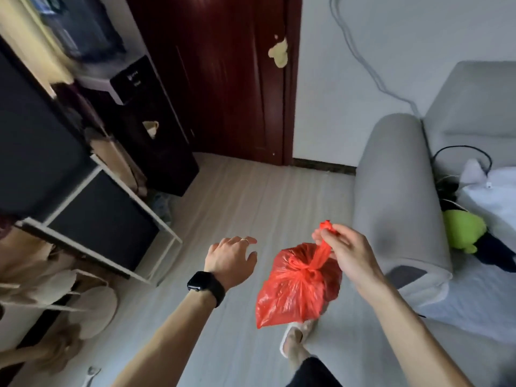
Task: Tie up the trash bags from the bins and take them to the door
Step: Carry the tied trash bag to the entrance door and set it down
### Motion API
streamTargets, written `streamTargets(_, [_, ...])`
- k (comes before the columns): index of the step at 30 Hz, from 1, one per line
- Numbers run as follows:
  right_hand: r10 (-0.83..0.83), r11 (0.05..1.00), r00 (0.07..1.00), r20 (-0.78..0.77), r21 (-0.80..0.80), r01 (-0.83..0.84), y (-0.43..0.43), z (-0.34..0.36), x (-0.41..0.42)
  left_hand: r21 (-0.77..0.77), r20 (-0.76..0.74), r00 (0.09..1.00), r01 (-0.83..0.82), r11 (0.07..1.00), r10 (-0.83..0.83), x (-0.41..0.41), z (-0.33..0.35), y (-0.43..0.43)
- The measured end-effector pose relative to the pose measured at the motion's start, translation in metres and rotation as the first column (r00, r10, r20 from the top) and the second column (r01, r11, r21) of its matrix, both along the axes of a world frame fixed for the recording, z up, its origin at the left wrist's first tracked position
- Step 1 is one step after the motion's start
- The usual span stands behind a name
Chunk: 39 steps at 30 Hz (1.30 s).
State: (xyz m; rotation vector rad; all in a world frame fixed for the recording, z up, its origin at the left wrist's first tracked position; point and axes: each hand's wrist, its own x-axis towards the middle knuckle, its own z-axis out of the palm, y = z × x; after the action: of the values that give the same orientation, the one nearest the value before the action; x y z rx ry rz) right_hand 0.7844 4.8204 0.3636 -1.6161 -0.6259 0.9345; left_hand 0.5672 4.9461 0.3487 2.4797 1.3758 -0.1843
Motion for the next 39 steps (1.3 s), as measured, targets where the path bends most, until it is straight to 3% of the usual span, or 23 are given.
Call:
streamTargets(9, [-0.052, 0.994, 0.998, 0.043, -0.096, 0.056, 0.158, 0.005, 0.156, -0.018, 0.006, 1.0, 0.025, 1.0, -0.025, 0.158, 0.018, 0.178])
streamTargets(20, [-0.133, 0.955, 0.98, 0.147, -0.247, 0.166, 0.366, -0.036, 0.348, -0.112, -0.012, 0.991, 0.131, 0.985, -0.133, 0.354, -0.034, 0.401])
streamTargets(29, [-0.164, 0.888, 0.982, 0.09, -0.419, 0.187, 0.504, -0.084, 0.476, -0.142, -0.068, 0.964, 0.247, 0.959, -0.258, 0.512, -0.067, 0.553])
streamTargets(34, [-0.085, 0.866, 0.996, 0.024, -0.493, 0.085, 0.563, -0.132, 0.54, -0.094, -0.059, 0.978, 0.193, 0.977, -0.199, 0.586, -0.102, 0.593])
streamTargets(39, [-0.244, 0.792, 0.947, -0.212, -0.606, 0.068, 0.602, -0.212, 0.594, -0.019, -0.051, 0.985, 0.161, 0.987, -0.162, 0.648, -0.144, 0.603])
